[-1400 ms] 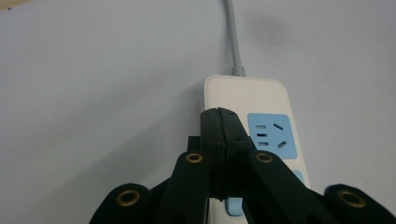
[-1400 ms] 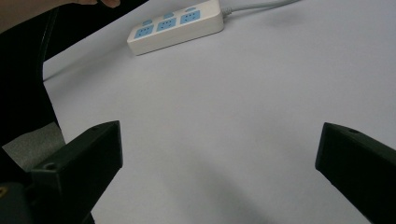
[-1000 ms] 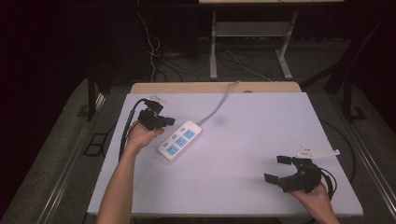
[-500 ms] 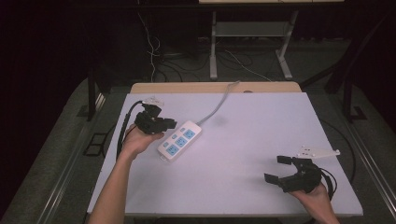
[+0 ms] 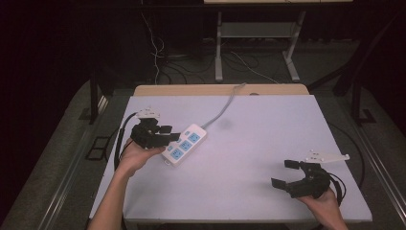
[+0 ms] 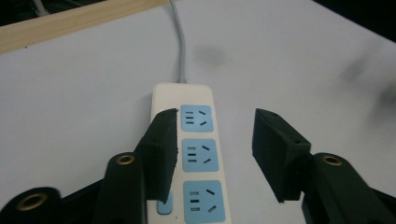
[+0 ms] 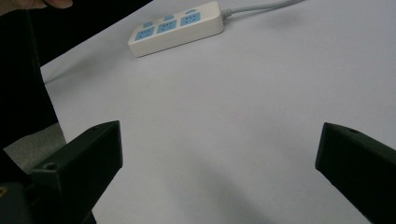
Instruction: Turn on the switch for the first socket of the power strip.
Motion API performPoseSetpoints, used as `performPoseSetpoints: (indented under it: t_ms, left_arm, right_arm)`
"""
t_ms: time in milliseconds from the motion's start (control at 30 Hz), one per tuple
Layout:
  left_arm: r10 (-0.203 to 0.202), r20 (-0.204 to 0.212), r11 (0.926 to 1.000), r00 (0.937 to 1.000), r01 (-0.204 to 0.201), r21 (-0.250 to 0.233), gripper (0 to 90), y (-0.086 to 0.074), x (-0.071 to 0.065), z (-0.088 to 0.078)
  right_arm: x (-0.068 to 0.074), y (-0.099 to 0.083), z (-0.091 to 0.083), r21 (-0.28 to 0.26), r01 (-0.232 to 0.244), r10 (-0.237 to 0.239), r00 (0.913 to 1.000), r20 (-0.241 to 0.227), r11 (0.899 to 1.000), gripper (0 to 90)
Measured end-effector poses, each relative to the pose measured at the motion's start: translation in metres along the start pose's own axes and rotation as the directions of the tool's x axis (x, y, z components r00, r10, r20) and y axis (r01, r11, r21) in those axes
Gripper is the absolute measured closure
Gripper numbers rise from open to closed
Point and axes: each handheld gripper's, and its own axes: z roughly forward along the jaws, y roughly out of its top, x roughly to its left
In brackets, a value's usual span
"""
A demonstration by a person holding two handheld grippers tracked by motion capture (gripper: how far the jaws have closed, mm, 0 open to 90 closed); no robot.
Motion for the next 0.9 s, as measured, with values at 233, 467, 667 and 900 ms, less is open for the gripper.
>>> performPoseSetpoints:
  t_ms: [233, 467, 667, 900]
  left_arm:
    - [-0.038, -0.003, 0.9972, 0.9993, 0.038, -0.064, 24.7, -0.02, -0.007, -0.013]
    - [-0.059, -0.004, 0.9916, 0.9982, 0.058, -0.116, 13.0, -0.039, -0.014, -0.022]
    - [-0.06, 0.029, 0.9922, 0.9978, 0.063, -0.108, 2.4, -0.051, -0.024, -0.02]
    - [-0.037, 0.052, 0.9945, 0.9979, 0.042, -0.096, 0.0, -0.064, -0.039, -0.011]
  right_arm:
    - [0.0, 0.0, 0.0, 0.001, 0.001, -0.001, 1.0, -0.003, 1.0, 0.3]
    - [0.001, 0.0, 0.002, 0.007, 0.003, -0.003, 1.0, -0.006, 1.0, 0.3]
    - [0.001, 0.0, 0.002, 0.007, 0.004, -0.004, 1.0, -0.008, 1.0, 0.3]
    - [0.002, 0.0, 0.002, 0.014, 0.003, -0.003, 0.9999, -0.012, 1.0, 0.3]
